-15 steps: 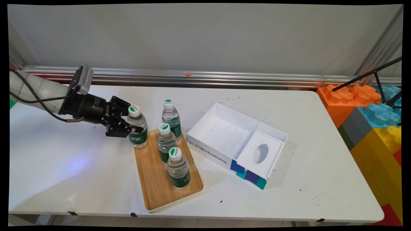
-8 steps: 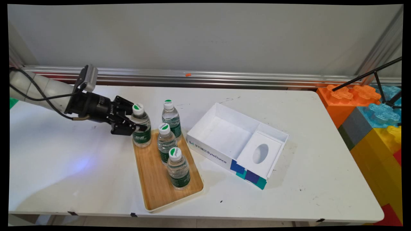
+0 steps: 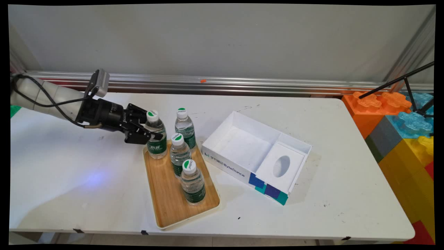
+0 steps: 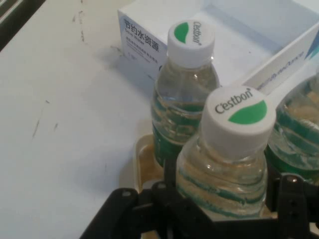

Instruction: Place the picked object on the tray

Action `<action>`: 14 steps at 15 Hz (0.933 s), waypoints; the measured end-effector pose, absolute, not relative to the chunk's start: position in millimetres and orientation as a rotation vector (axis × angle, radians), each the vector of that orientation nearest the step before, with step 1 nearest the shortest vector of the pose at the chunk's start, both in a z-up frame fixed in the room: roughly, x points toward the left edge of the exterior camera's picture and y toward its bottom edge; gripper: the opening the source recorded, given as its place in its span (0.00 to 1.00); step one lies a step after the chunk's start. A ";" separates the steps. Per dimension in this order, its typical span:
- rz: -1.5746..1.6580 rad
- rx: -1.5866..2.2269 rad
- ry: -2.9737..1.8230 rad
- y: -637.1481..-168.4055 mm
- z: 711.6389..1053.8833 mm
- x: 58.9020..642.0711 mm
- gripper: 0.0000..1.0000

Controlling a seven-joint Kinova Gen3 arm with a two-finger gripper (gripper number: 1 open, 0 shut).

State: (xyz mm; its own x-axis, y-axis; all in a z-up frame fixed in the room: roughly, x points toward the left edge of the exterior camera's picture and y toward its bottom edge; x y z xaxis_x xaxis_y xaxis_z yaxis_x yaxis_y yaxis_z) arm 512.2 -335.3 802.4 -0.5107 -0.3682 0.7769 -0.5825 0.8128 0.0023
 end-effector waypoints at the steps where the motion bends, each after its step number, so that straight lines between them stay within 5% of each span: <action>1: 0.329 0.698 -2.161 -335.9 801.8 512.3 0.00; 14: 0.323 0.722 -2.155 -338.2 786.5 519.1 0.00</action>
State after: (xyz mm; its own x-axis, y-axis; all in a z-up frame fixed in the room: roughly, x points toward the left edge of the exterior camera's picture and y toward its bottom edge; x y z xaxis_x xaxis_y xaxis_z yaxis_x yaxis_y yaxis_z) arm 519.1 -338.2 786.5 -0.4982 -0.3857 0.7765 -0.5963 0.8026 0.0161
